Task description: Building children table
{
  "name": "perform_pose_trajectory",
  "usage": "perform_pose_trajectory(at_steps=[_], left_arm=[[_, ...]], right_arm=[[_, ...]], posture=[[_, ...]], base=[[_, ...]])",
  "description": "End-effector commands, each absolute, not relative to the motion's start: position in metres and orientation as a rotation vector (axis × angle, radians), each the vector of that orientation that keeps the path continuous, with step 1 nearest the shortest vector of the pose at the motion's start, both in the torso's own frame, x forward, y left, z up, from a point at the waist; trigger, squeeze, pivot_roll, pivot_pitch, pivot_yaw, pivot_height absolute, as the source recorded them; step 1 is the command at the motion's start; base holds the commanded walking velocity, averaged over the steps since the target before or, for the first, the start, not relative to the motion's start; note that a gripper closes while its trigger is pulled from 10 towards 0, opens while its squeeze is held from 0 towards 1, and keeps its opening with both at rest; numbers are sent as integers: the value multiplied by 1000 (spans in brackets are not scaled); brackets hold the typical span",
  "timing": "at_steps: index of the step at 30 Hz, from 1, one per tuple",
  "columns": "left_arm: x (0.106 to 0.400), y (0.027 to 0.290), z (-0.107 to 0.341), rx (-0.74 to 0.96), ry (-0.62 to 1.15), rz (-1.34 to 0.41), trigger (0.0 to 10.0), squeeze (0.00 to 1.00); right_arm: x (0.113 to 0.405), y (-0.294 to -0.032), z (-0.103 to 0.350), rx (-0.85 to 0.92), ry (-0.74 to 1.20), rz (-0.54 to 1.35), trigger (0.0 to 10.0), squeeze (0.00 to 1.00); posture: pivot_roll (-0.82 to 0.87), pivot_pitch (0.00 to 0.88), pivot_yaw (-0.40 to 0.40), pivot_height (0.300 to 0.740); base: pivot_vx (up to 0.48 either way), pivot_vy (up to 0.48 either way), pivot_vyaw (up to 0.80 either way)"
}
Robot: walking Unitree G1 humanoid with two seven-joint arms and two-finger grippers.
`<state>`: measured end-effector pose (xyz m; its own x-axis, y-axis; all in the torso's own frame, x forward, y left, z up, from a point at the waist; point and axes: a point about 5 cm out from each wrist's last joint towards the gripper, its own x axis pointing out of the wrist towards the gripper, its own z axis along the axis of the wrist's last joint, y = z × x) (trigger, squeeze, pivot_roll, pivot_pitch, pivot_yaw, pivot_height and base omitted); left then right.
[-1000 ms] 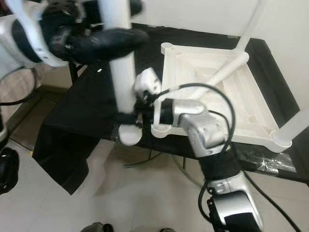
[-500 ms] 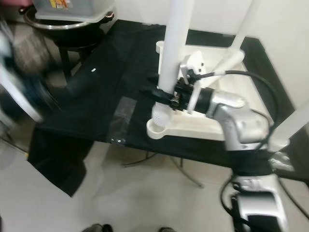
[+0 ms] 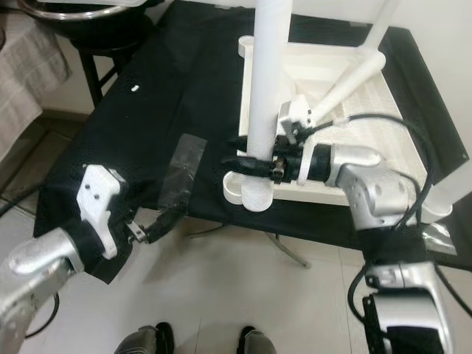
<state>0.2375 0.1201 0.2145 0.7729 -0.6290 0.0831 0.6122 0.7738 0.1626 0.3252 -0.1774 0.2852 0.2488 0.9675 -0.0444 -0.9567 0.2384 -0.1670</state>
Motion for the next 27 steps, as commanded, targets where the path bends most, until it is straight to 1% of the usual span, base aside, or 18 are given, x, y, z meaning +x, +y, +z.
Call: perform_pose_trajectory(at_steps=[1,4,6,8,9,13,15,21,27], left_arm=[[238,122,215,159,-171,-627,10000,0],[240,122,216,166,-180,-613,10000,0],[239,123,212,220,-192,-578,10000,0],[239,123,212,220,-192,-578,10000,0],[237,121,209,246,-193,-572,10000,0],[231,114,201,294,-196,-574,10000,0],[227,110,197,323,-202,-566,10000,0],[221,110,182,412,-202,-549,10000,0],[219,112,175,393,-189,-517,10000,0]], right_arm=[[324,-172,283,-192,-64,1387,10000,0],[323,-171,283,-195,-61,1409,10000,0],[325,-162,280,-243,-46,1481,10000,0],[325,-162,280,-243,-46,1481,10000,0],[326,-159,278,-269,-36,1506,10000,0],[331,-151,276,-275,-23,1544,10000,0],[334,-148,275,-278,-18,1550,10000,0],[339,-149,272,-310,-15,1550,10000,0],[343,-150,274,-312,-28,1534,10000,0]], posture=[[-31,360,-16,740],[-31,360,-16,740],[-30,368,-13,740],[-30,368,-13,740],[-30,368,-13,740],[-30,372,-19,740],[-27,372,-20,740],[-29,369,-17,740],[-29,369,-14,740]], base=[[0,0,0],[0,0,0],[0,0,0],[0,0,0],[0,0,0],[0,0,0],[0,0,0],[0,0,0],[0,0,0]])
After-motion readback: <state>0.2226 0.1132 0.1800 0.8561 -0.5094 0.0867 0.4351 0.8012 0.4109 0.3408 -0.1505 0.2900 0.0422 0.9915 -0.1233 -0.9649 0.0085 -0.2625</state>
